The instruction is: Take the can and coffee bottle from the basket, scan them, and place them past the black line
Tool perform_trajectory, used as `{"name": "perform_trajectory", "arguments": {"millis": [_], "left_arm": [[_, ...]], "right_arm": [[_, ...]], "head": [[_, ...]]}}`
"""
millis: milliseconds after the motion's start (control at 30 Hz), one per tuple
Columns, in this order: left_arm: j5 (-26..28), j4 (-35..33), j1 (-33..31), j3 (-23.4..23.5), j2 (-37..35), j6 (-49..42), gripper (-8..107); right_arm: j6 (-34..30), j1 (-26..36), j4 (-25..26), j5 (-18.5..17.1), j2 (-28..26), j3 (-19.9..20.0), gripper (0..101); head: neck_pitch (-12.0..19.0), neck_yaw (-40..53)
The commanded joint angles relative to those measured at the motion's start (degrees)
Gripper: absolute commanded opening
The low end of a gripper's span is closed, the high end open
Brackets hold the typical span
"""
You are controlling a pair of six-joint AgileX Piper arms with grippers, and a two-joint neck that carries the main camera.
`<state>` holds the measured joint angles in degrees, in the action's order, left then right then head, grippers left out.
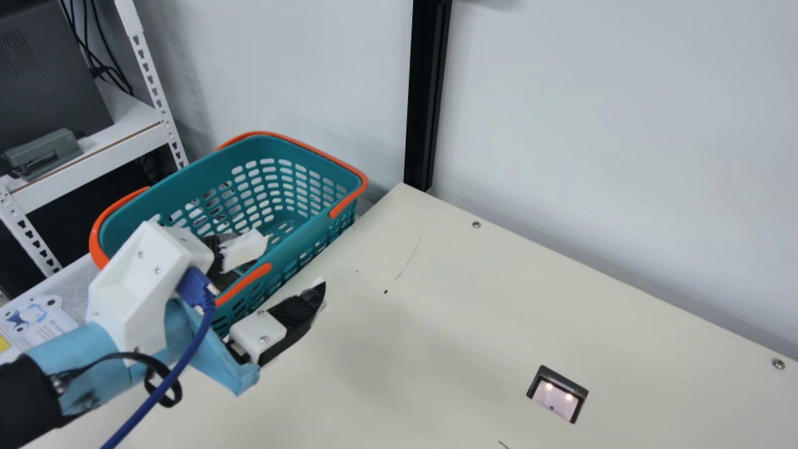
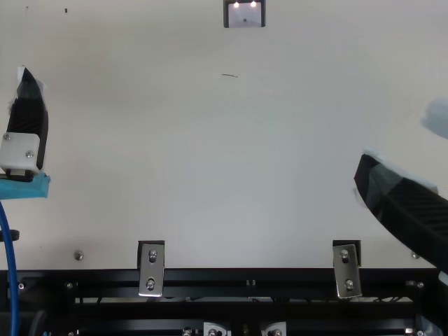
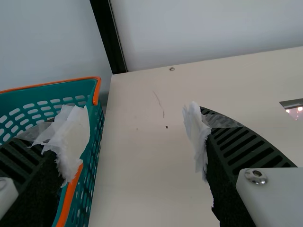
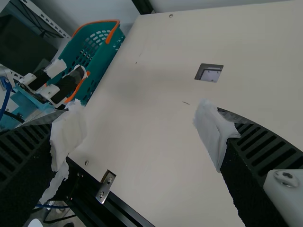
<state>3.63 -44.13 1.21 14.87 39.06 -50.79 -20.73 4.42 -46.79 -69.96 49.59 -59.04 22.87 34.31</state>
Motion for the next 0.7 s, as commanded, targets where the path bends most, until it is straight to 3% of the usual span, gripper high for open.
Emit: {"name": "perform_trajectory", "arguments": {"millis": [0, 267, 400, 667], "left_arm": [[0.0, 0.0, 0.0, 0.0, 0.0, 0.0, 90], [0.0, 0.0, 0.0, 0.0, 0.0, 0.0, 90], [-0.71, 2.7, 1.22, 0.71, 2.45, 4.14, 90], [-0.78, 8.17, 14.2, 8.04, 16.2, 12.45, 90]], "right_arm": [[0.0, 0.0, 0.0, 0.0, 0.0, 0.0, 101], [0.0, 0.0, 0.0, 0.0, 0.0, 0.0, 101], [0.0, 0.0, 0.0, 0.0, 0.0, 0.0, 101], [0.0, 0.0, 0.0, 0.0, 0.0, 0.0, 101]], "head": [[1.48, 1.09], [1.48, 1.09], [1.48, 1.09], [1.48, 1.09]]}}
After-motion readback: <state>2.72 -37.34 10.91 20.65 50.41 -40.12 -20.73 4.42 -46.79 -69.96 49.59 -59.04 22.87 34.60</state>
